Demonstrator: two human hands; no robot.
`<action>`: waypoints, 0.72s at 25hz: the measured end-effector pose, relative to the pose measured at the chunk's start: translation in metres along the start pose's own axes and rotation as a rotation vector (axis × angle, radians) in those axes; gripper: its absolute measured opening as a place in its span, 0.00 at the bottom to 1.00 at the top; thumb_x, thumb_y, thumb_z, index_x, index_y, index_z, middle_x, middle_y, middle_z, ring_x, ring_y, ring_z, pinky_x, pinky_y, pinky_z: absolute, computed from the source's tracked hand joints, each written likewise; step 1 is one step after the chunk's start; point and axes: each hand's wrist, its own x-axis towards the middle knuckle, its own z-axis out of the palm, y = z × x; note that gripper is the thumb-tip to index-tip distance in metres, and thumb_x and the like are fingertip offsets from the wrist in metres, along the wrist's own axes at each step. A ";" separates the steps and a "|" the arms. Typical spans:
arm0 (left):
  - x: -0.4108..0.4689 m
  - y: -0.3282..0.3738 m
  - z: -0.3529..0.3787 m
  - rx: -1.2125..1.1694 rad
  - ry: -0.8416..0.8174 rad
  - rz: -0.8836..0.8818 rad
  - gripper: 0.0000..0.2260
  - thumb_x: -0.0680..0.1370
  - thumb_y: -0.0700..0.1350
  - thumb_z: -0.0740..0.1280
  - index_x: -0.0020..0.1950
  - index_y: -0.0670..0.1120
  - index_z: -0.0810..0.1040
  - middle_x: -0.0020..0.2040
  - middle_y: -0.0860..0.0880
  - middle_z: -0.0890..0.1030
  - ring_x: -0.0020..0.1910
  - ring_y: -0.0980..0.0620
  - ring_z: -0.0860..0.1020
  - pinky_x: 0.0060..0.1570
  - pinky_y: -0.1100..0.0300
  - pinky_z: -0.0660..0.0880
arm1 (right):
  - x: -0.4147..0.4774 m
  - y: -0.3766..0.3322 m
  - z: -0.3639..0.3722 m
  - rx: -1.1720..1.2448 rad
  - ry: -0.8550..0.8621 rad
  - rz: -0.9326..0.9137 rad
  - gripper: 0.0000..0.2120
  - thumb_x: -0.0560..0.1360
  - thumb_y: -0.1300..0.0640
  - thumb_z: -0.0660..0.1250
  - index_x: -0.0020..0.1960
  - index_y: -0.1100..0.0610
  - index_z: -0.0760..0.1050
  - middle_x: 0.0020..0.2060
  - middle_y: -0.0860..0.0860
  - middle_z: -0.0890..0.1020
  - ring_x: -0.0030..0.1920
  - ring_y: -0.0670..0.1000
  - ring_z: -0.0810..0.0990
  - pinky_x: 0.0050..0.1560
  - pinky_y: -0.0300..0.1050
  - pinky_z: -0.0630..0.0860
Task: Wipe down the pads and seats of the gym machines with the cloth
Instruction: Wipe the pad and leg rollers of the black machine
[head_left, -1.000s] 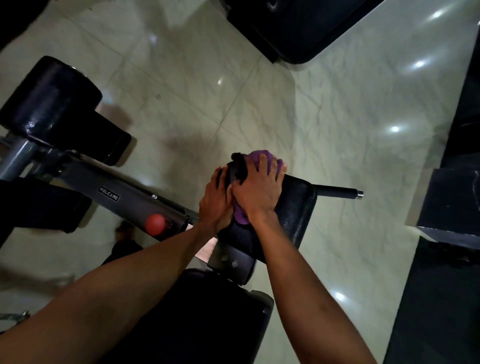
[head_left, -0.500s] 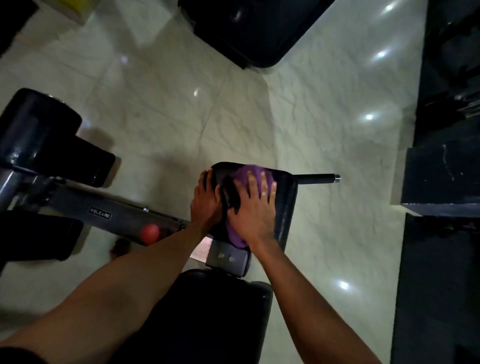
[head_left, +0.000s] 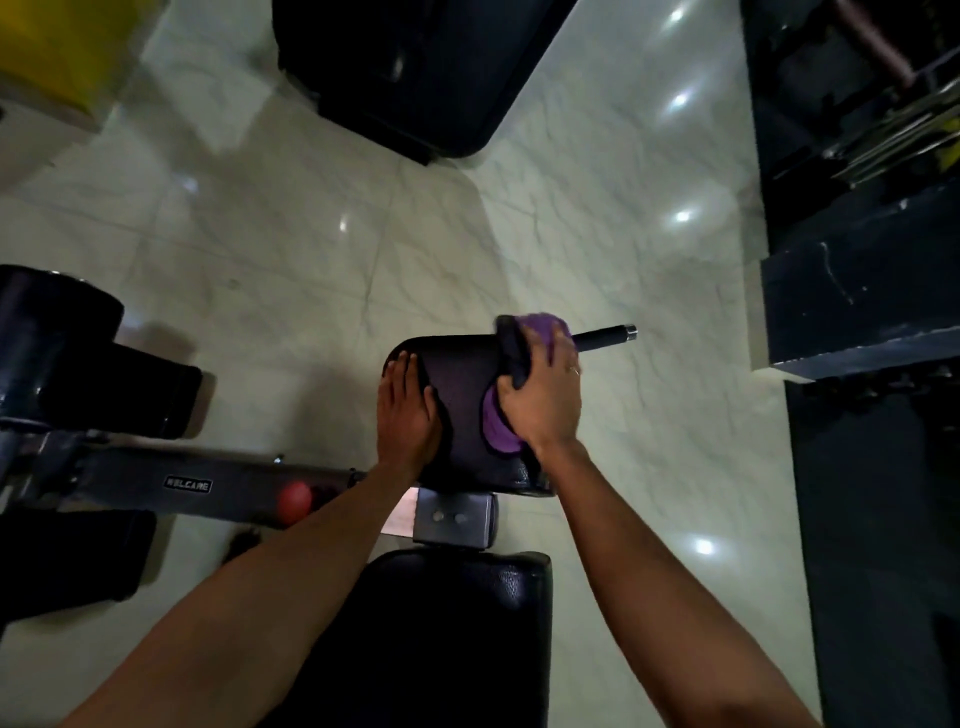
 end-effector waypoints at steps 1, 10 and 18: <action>-0.002 0.003 0.002 0.005 -0.008 0.002 0.29 0.81 0.52 0.48 0.77 0.37 0.65 0.77 0.38 0.65 0.76 0.38 0.64 0.77 0.47 0.56 | 0.001 0.000 0.002 -0.116 -0.024 -0.122 0.35 0.70 0.46 0.68 0.76 0.48 0.68 0.80 0.56 0.60 0.79 0.64 0.57 0.77 0.64 0.58; 0.005 0.044 0.023 0.081 -0.018 0.307 0.24 0.83 0.48 0.51 0.77 0.44 0.67 0.78 0.44 0.65 0.78 0.44 0.60 0.77 0.46 0.55 | -0.079 0.039 0.004 0.457 -0.009 0.093 0.36 0.76 0.48 0.70 0.80 0.47 0.57 0.80 0.46 0.53 0.80 0.49 0.56 0.75 0.50 0.66; 0.001 0.055 0.037 0.146 0.003 0.298 0.25 0.83 0.52 0.49 0.80 0.47 0.62 0.81 0.48 0.60 0.80 0.49 0.55 0.79 0.49 0.49 | 0.005 0.042 -0.005 0.502 -0.037 0.328 0.36 0.71 0.36 0.65 0.73 0.53 0.66 0.70 0.54 0.71 0.66 0.59 0.75 0.67 0.58 0.73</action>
